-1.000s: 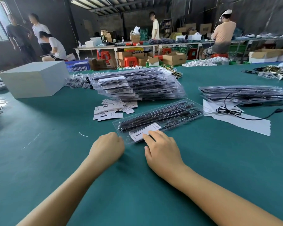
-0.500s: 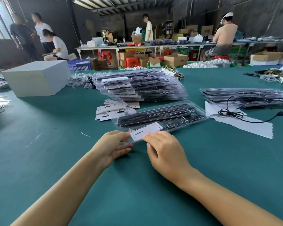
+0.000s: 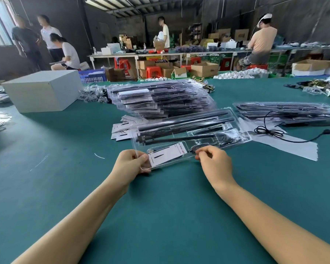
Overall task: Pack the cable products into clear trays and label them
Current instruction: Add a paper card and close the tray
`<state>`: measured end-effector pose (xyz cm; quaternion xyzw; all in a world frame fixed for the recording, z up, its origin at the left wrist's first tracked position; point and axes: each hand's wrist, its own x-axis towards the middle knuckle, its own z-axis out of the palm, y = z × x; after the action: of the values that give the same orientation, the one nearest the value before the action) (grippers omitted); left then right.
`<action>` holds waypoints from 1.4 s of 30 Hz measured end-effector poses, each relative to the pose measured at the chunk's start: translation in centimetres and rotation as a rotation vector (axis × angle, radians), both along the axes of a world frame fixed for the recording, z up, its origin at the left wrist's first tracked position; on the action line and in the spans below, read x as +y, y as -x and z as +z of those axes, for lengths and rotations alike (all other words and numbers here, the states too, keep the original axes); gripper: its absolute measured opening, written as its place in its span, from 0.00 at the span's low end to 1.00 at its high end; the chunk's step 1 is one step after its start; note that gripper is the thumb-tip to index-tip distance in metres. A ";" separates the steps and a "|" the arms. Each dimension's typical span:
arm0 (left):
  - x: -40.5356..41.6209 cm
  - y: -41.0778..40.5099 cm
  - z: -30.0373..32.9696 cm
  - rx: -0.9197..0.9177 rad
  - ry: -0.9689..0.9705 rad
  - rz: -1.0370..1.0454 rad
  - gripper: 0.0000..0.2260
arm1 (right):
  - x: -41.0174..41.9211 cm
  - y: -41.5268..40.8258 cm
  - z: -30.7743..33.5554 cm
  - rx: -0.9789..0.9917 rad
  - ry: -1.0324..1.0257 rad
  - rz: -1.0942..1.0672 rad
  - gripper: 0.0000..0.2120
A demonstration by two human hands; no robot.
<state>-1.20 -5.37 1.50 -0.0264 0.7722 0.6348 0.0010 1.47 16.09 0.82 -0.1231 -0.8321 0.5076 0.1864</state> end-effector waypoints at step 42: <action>-1.0 0.1 1.3 0.048 -0.119 -0.069 0.06 | -1.4 -0.5 -0.6 0.096 -0.840 0.036 0.32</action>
<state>-1.35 -6.39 2.79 0.0156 0.7334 0.6796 0.0059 1.97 14.72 0.23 0.0021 -0.9591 0.1328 0.2501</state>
